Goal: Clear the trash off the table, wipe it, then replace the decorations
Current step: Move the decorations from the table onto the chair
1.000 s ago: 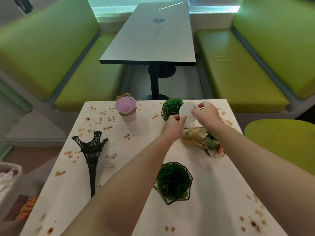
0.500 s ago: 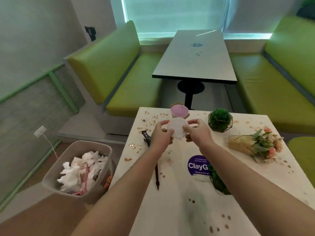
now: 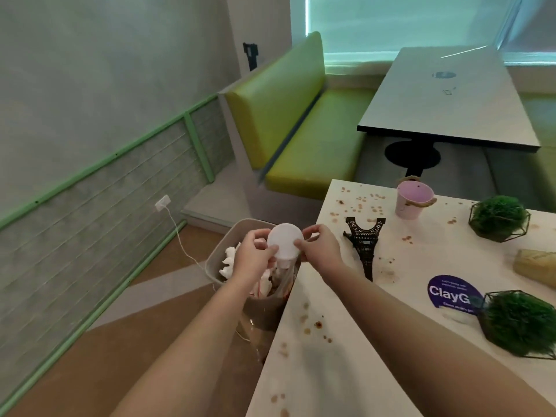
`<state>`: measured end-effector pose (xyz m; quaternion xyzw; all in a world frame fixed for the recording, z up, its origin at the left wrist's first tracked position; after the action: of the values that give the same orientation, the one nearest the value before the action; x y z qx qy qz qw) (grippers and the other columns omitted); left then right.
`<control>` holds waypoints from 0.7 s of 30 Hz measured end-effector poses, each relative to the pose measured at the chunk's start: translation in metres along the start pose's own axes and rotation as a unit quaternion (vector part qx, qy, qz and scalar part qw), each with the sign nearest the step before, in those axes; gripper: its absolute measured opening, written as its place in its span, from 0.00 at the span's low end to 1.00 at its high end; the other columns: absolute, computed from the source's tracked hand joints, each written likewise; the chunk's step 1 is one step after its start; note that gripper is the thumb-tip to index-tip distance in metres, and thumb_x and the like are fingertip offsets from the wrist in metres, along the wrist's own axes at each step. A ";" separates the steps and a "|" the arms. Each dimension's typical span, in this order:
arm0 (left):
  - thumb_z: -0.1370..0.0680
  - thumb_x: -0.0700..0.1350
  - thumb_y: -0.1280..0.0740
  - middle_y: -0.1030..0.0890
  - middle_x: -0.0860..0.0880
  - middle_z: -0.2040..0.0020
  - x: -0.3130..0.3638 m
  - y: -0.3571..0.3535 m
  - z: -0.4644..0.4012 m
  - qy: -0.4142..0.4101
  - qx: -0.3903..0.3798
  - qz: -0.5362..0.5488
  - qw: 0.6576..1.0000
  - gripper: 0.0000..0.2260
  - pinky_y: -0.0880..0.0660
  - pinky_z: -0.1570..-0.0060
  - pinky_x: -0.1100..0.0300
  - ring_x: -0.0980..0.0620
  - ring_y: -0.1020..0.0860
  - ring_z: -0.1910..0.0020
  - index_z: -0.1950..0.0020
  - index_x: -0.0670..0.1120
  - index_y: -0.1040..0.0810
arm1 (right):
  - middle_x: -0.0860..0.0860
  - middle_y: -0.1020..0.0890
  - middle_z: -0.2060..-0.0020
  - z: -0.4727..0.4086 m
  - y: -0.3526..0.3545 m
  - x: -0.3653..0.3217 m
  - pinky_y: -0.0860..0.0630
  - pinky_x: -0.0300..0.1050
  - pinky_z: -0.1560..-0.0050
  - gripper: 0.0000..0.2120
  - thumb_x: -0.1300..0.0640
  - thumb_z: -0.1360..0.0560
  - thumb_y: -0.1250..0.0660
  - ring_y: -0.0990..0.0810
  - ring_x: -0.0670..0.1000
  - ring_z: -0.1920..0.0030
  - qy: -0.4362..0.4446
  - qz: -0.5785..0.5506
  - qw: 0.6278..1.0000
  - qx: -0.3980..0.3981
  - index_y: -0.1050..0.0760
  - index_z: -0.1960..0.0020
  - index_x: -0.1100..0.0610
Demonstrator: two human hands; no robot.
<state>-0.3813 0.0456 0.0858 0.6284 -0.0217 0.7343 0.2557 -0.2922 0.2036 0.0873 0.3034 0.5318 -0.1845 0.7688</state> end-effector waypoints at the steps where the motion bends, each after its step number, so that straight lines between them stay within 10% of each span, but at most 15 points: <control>1: 0.22 0.39 0.30 0.21 0.47 0.50 -0.004 0.011 -0.001 -0.001 0.011 -0.015 1.000 0.13 0.22 0.65 0.64 0.51 0.18 0.56 0.40 0.50 0.25 | 0.50 0.21 0.53 0.001 -0.011 -0.002 0.17 0.51 0.54 0.10 0.58 0.25 0.28 0.19 0.52 0.53 0.004 0.001 1.000 -0.009 0.27 0.47 0.54; 11: 0.26 0.44 0.29 0.21 0.49 0.47 -0.036 0.066 -0.024 -0.006 0.105 -0.218 0.970 0.12 0.19 0.52 0.48 0.47 0.18 0.55 0.46 0.56 0.24 | 0.51 0.20 0.54 0.007 -0.031 0.021 0.18 0.54 0.50 0.05 0.60 0.23 0.34 0.18 0.54 0.54 -0.024 0.002 0.999 -0.025 0.24 0.48 0.52; 16: 0.22 0.58 0.34 0.24 0.49 0.37 -0.035 0.041 -0.026 0.000 0.049 -0.397 0.917 0.20 0.27 0.47 0.54 0.46 0.25 0.38 0.33 0.52 0.25 | 0.55 0.19 0.55 0.009 0.003 0.037 0.19 0.51 0.56 0.05 0.61 0.24 0.35 0.21 0.53 0.62 -0.046 0.002 0.999 -0.010 0.24 0.50 0.54; 21: 0.20 0.55 0.37 0.24 0.50 0.39 0.001 -0.022 -0.010 -0.092 -0.008 -0.353 0.931 0.13 0.26 0.42 0.47 0.47 0.29 0.38 0.38 0.54 0.22 | 0.53 0.21 0.58 0.012 0.046 0.045 0.24 0.46 0.60 0.05 0.63 0.23 0.35 0.23 0.51 0.63 -0.050 -0.015 0.999 0.014 0.24 0.50 0.55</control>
<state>-0.3816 0.0682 0.0786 0.6583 0.1725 0.5353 0.5004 -0.2394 0.2323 0.0609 0.2970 0.4944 -0.2185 0.7872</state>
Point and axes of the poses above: each hand's wrist, its own z-axis away from the middle knuckle, its own y-axis out of the back of the hand, x = y × z, the point moved 8 cm from there along -z, towards the middle knuckle
